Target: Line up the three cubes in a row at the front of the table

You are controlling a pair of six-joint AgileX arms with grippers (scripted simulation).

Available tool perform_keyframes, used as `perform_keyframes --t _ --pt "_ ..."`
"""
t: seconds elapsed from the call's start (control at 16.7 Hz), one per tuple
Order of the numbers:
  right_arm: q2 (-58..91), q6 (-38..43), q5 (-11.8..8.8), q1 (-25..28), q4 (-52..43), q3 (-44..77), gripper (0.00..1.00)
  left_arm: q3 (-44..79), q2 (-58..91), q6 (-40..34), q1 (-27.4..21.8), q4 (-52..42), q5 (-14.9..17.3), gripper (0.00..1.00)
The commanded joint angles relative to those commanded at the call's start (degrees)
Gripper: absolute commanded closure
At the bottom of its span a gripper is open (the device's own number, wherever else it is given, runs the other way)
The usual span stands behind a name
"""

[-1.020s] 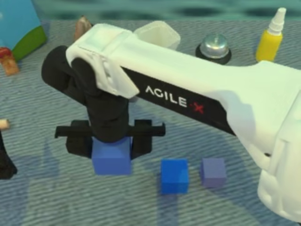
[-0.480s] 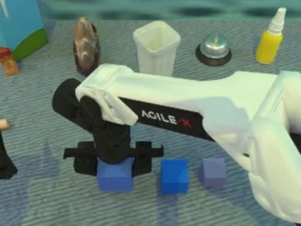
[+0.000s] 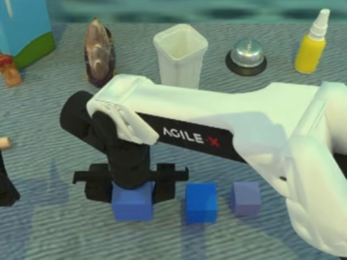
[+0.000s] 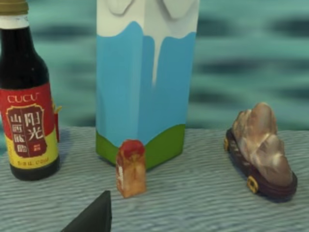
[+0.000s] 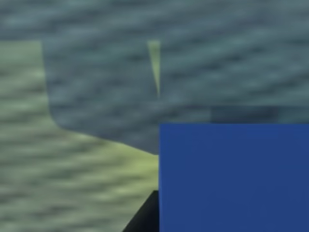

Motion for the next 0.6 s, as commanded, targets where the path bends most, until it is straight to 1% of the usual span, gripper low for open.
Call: perform_keyframes --t 0.42,0.48,0.6 --pt "0.0 0.0 0.0 0.0 0.0 0.0 0.02 0.0 0.0 0.0 0.0 0.0 0.0 0.00" --pt "0.0 0.0 0.0 0.0 0.0 0.0 0.00 0.0 0.0 0.0 0.0 0.0 0.0 0.00" --pt "0.0 0.0 0.0 0.0 0.0 0.0 0.00 0.0 0.0 0.0 0.0 0.0 0.0 0.00"
